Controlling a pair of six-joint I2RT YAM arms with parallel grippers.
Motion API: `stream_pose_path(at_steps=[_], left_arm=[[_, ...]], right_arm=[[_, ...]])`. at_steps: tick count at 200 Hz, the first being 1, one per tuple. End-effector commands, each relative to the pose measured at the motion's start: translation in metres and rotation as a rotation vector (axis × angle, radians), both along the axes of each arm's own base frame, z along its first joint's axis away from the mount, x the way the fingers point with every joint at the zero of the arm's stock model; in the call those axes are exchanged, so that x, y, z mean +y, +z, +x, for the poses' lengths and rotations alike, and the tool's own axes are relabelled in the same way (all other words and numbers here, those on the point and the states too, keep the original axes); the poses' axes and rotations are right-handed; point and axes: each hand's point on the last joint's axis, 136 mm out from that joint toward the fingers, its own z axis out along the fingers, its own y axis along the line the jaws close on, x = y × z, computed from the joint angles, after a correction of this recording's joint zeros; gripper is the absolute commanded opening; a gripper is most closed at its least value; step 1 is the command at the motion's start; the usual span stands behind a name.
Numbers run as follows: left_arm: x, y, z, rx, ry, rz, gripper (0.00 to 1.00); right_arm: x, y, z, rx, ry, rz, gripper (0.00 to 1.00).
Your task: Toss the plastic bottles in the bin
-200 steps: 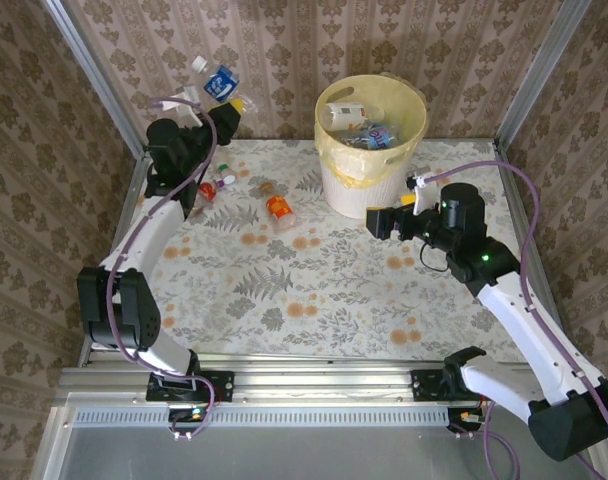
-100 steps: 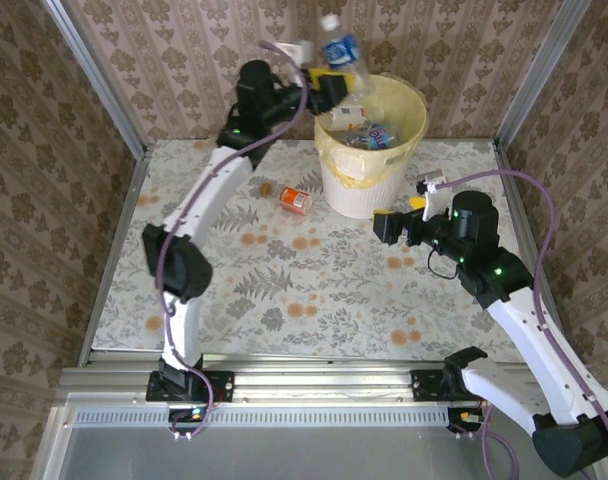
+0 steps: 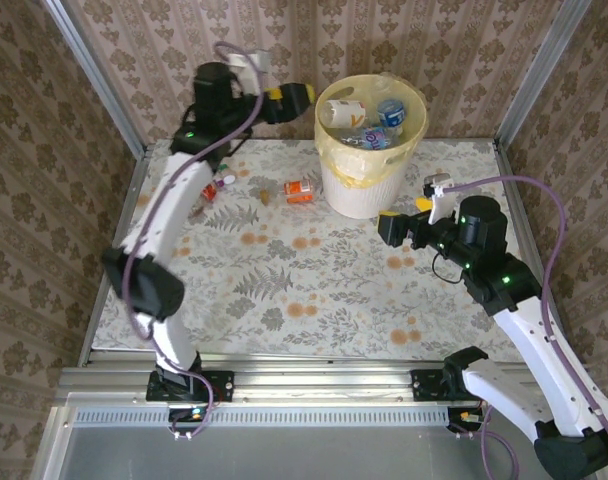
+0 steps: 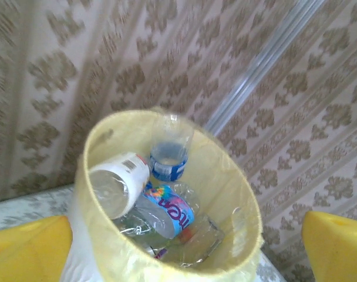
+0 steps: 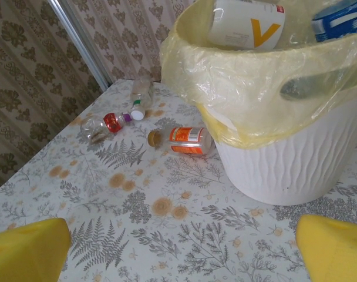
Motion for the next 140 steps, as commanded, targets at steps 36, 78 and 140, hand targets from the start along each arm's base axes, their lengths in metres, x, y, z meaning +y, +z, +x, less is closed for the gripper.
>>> stream_pose_path(at_steps=[36,78,140], left_arm=[[0.078,0.007,-0.069,-0.125,0.143,0.093,1.0],[0.108,-0.041,-0.096,-0.082,0.183,0.233,1.0],[0.119,-0.129,-0.089,0.102,0.172,0.377,1.0]], right_arm=[[0.018,-0.02,0.013,0.162,0.03,0.065,1.0],[0.049,-0.046,0.027,0.288,0.052,0.089,1.0],[0.09,-0.097,0.052,0.501,0.018,0.088,1.0]])
